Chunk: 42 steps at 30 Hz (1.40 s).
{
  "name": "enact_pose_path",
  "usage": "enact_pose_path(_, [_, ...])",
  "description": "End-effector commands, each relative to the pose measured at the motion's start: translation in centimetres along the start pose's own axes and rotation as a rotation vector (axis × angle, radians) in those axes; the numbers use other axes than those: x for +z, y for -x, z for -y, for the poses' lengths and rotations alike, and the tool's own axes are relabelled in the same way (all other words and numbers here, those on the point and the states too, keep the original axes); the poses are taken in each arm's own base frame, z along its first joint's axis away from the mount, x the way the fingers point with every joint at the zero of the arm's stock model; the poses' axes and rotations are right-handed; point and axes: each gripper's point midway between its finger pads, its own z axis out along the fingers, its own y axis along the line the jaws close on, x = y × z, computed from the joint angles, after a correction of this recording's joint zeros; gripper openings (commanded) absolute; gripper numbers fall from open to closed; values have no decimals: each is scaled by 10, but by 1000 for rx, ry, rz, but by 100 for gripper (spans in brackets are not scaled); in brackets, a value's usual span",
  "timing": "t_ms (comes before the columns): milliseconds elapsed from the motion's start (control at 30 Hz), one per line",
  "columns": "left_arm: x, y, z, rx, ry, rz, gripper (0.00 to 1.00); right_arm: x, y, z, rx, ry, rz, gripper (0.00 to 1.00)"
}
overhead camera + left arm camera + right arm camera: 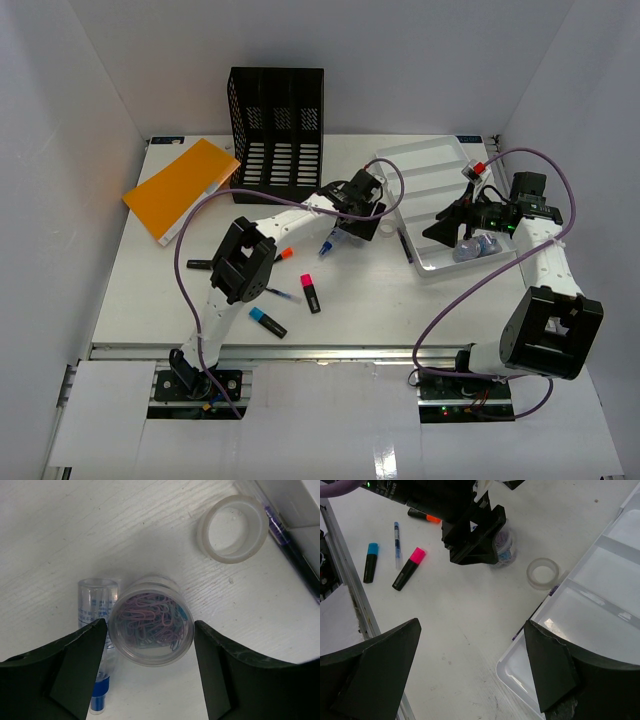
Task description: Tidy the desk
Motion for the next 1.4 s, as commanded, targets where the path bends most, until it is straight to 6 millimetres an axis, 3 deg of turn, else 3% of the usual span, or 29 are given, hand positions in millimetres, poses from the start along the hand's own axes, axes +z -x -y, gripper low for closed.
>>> enact_pose_path(0, [-16,19,12,10,-37,45,73,-4,5,-3,-16,4,23,90])
enact_pose_path(200, [-21,25,18,6,-65,60,57,-6,5,-1,-14,-4,24,90])
enact_pose_path(267, [-27,30,23,1,-84,76,45,-6,4,-1,-14,-6,24,90])
enact_pose_path(400, [-49,48,39,-20,-171,132,29,-7,5,0,-21,-15,23,90])
enact_pose_path(433, [-54,52,43,-36,-193,146,21,-8,6,1,-24,-23,22,90])
enact_pose_path(533, [-79,74,62,-63,-308,217,13,-12,6,4,-25,-44,21,90])
enact_pose_path(733, [-107,102,100,-118,-534,300,10,-23,9,12,-21,-97,33,90])
enact_pose_path(1033, [-115,123,149,-193,-820,329,9,-37,12,19,-15,-143,54,90])
enact_pose_path(1367, [-92,105,189,-218,-910,258,9,-40,13,21,-11,-153,60,90])
